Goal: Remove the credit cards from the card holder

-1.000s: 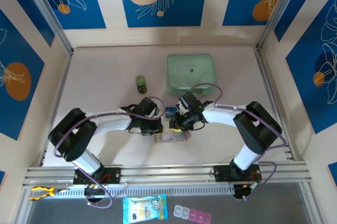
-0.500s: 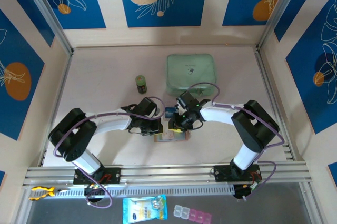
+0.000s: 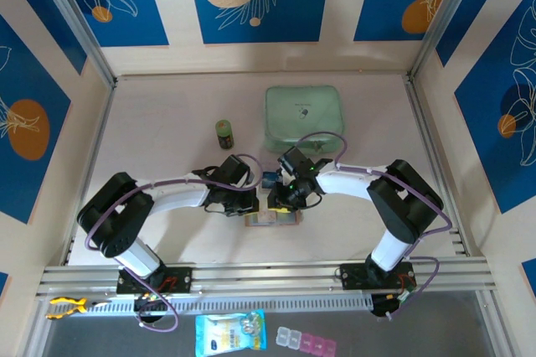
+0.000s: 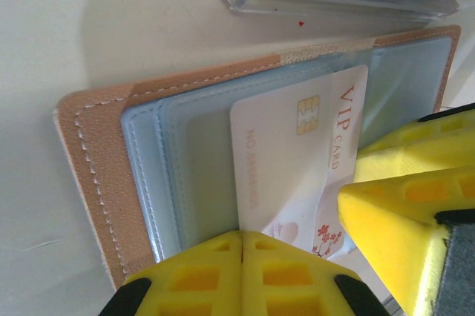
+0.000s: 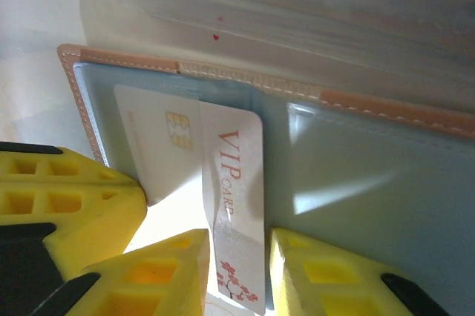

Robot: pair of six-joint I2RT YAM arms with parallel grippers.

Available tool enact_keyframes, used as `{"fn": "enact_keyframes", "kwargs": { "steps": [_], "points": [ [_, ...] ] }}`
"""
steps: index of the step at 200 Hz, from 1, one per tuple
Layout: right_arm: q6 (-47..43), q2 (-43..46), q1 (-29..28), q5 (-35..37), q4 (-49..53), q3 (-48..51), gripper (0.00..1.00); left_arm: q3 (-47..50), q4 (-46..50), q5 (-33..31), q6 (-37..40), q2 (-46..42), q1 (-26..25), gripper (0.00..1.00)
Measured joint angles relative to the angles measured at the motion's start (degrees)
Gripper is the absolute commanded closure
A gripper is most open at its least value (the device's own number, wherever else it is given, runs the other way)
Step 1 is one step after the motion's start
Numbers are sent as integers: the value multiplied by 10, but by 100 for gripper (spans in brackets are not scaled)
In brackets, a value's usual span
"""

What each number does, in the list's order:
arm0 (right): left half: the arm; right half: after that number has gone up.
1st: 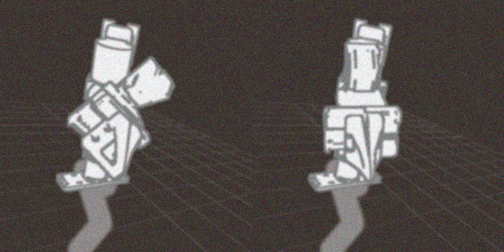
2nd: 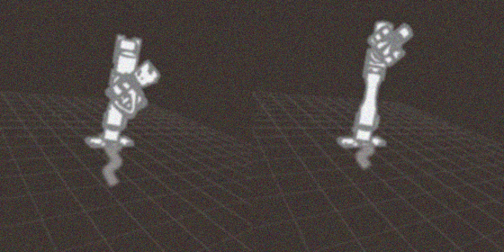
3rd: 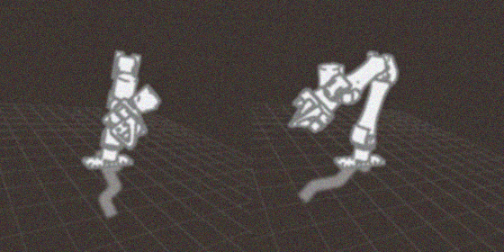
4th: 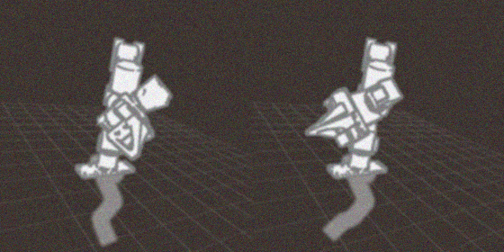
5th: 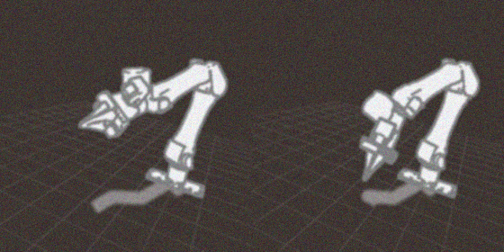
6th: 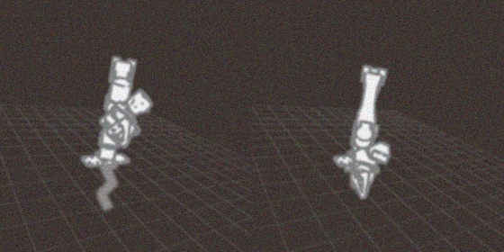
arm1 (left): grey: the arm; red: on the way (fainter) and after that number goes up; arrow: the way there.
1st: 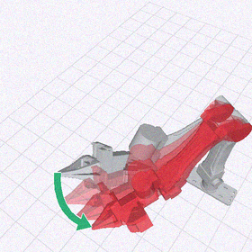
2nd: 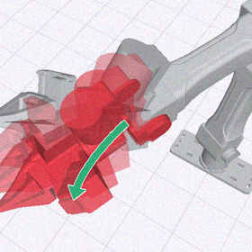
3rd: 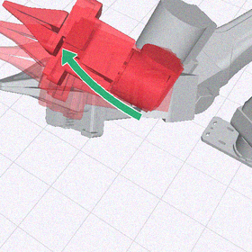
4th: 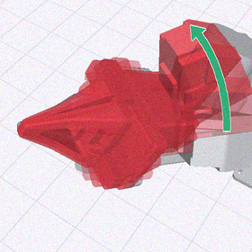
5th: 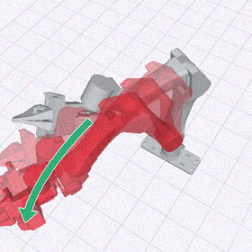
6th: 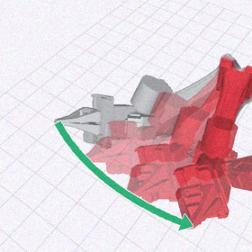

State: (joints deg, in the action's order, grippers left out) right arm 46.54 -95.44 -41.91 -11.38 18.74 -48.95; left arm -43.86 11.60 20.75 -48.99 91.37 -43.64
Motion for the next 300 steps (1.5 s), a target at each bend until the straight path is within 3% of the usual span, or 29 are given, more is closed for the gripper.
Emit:
{"fn": "enact_keyframes", "kwargs": {
  "steps": [62,166,300],
  "points": [
    [3,0,0,-23,-25,9,74,0,0,0,0,0,0,94],
    [18,39,10,-46,-49,35,90,0,0,0,-1,1,0,95],
    [-2,103,23,-6,21,55,93,0,-1,0,-2,1,-3,95]
  ]
}}
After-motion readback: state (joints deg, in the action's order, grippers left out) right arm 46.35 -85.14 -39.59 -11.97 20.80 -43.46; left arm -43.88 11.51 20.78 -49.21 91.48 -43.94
